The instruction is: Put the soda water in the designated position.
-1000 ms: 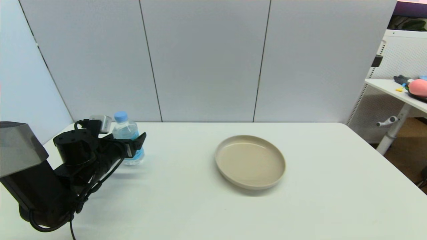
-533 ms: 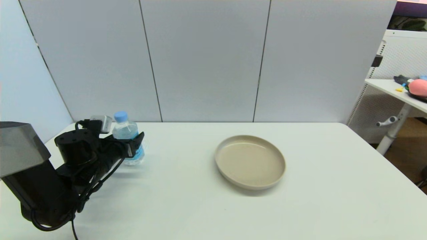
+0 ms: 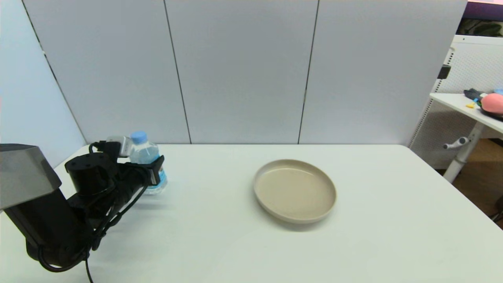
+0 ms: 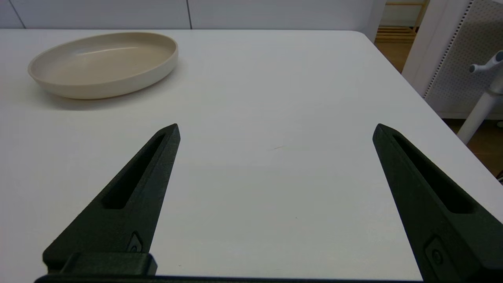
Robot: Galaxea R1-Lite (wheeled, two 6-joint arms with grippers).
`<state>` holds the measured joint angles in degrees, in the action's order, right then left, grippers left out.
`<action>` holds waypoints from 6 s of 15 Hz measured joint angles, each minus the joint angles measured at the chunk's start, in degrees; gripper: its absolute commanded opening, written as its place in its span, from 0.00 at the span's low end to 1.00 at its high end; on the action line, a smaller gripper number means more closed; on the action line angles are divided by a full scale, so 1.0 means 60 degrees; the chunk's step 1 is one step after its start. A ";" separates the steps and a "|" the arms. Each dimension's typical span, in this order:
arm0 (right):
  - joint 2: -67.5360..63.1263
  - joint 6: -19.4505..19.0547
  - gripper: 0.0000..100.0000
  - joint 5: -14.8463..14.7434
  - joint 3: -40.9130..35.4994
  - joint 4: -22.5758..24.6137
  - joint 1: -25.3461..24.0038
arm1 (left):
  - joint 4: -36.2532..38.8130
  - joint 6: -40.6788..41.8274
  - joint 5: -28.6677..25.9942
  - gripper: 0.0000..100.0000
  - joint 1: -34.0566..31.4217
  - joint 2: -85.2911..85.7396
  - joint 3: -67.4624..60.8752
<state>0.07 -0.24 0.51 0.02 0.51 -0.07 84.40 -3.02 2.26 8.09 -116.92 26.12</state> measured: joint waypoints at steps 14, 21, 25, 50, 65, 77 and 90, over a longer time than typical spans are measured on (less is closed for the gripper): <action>0.0000 0.0000 1.00 0.0000 0.0004 0.0000 0.0004 | -0.0098 0.0274 -0.0394 0.00 0.0148 0.1061 -0.0150; 0.0000 0.0000 1.00 0.0000 0.0000 0.0000 0.0000 | -0.0382 0.0559 -0.1044 0.00 0.1103 0.1772 -0.0106; 0.0000 0.0000 1.00 -0.0004 0.0004 0.0000 0.0000 | -0.0697 0.0636 -0.1298 0.00 0.2574 0.2007 -0.0033; 0.0000 0.0000 1.00 -0.0004 0.0004 0.0000 0.0000 | -0.1075 0.0534 -0.1465 0.00 0.8017 -0.0441 0.2769; 0.0000 0.0000 1.00 0.0000 0.0000 0.0000 0.0000 | -0.0711 0.0349 -0.1455 0.00 0.8028 -0.1185 0.2907; 0.0000 0.0004 1.00 -0.0004 0.0004 0.0000 0.0000 | -0.0699 0.0347 -0.1451 1.00 0.8025 -0.1180 0.2867; 0.0000 0.0004 1.00 0.0000 0.0004 0.0002 0.0000 | -0.1166 0.0445 -0.1463 1.00 0.8090 -0.0179 0.2288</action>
<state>0.07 -0.22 0.51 0.05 0.52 -0.07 77.40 -0.35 -6.52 56.64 -117.99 39.85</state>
